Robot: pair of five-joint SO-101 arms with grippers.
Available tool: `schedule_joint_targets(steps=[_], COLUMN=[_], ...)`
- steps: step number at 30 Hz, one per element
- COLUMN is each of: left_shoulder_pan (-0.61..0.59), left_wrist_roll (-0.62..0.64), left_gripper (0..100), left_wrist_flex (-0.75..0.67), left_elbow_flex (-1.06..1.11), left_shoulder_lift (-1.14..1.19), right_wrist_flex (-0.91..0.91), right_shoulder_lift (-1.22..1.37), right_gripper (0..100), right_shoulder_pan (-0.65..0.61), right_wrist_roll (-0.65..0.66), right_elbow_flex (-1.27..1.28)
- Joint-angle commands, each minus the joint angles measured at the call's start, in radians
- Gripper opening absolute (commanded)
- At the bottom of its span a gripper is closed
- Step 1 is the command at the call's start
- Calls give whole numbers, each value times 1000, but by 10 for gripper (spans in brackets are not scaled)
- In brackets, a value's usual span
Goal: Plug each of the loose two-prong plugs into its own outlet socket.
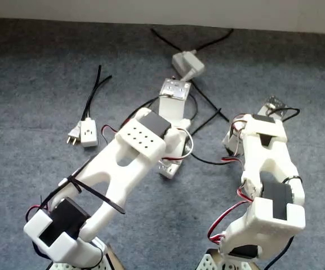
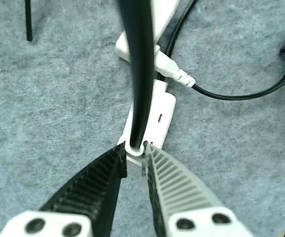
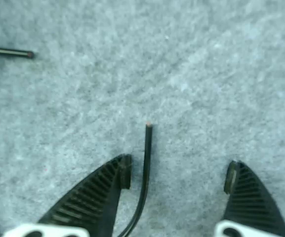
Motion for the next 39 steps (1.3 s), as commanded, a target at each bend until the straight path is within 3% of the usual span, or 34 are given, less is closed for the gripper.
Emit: schedule_joint_targets(steps=[1,11,23,35,39], left_shoulder_pan=[45,-13,-1,-2,-1], left_wrist_roll=[-37,-38,-71,-75,-75], left_gripper=[6,6,6,6,6], left_wrist_flex=[8,-72,-109,-362,-348], left_elbow_flex=[-19,15,82,275,275], left_shoulder_lift=[-48,-47,-42,-53,-67], right_wrist_flex=[-28,-28,-28,-28,-28], right_shoulder_lift=[-8,-8,-8,-8,-8], right_gripper=[295,295,295,295,295], right_shoulder_pan=[19,18,18,21,21], right_wrist_roll=[-8,-8,-6,-6,-6], right_elbow_flex=[-2,-2,-2,-1,-1])
